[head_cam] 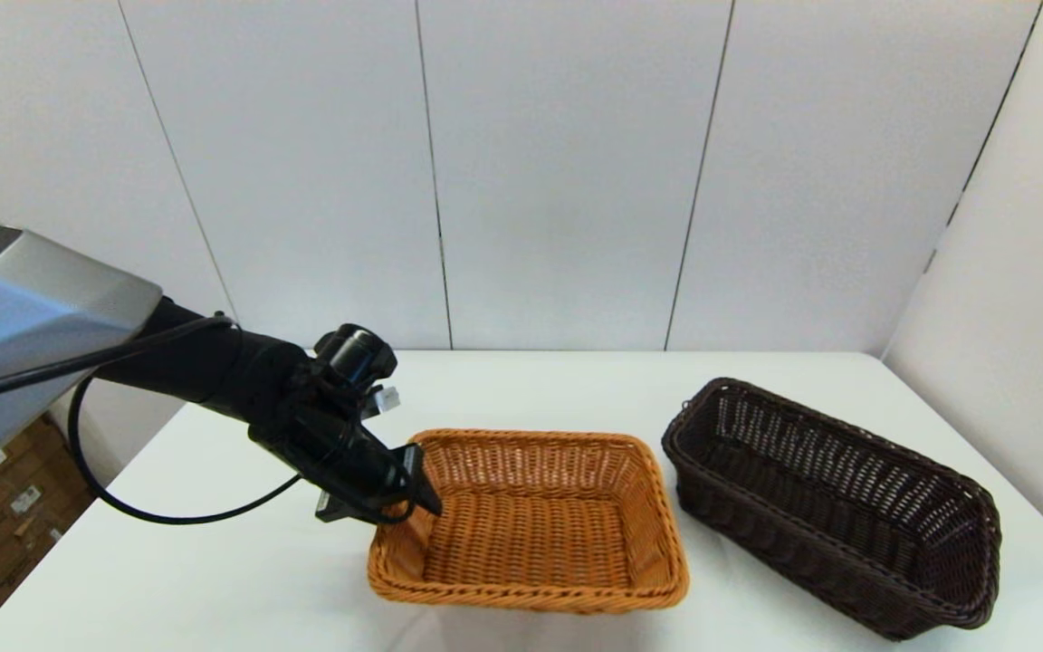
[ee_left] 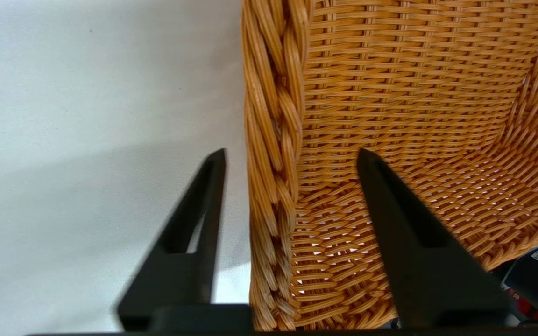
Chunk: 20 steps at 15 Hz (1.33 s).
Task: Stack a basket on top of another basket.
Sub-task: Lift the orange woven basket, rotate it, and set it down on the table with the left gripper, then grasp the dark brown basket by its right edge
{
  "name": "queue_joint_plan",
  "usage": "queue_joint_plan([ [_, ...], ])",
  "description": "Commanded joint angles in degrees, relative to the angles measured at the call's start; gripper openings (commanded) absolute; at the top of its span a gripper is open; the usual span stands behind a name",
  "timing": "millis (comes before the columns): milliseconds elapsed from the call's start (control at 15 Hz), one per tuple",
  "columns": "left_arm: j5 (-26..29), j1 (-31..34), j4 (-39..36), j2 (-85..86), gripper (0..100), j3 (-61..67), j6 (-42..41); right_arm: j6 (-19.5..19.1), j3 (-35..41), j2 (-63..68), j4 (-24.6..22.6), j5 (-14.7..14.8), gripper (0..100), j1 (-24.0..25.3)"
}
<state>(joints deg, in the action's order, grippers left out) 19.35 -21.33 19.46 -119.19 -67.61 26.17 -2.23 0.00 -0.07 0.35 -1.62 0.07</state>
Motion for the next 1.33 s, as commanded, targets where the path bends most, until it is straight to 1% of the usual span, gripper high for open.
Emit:
queue_joint_plan([
  [67,0.17,1.12,0.14,3.26,100,0.11,0.19,-0.05,0.00,0.07,0.00,-0.05,100,0.01],
  [267,0.08,3.32,0.49,13.89,100,1.25,0.11,-0.05,0.00,0.07,0.00,-0.05,100,0.01],
  [400,-0.71,3.84,0.67,23.30,100,4.24,-0.60,-0.05,0.00,0.07,0.00,-0.05,100,0.01],
  [533,-4.84,3.49,1.64,34.29,100,8.99,-2.79,-0.05,0.00,0.07,0.00,0.04,100,0.01],
  [600,-7.66,2.79,4.45,41.49,100,12.33,-5.17,-0.05,0.00,0.07,0.00,-0.05,100,0.01],
  [733,-10.47,0.42,10.51,52.48,100,17.42,-6.05,-0.05,0.00,0.07,0.00,-0.05,100,0.01],
  [933,-10.82,0.59,15.61,67.51,100,23.66,-6.13,-0.05,0.00,0.07,0.00,-0.05,100,0.01],
  [1067,-10.65,5.25,19.92,74.80,100,26.56,-6.13,-0.05,0.00,0.07,0.00,-0.05,100,0.01],
  [1333,-10.65,12.11,20.62,87.11,100,34.74,-6.13,-0.05,0.00,0.07,0.00,-0.05,100,0.01],
])
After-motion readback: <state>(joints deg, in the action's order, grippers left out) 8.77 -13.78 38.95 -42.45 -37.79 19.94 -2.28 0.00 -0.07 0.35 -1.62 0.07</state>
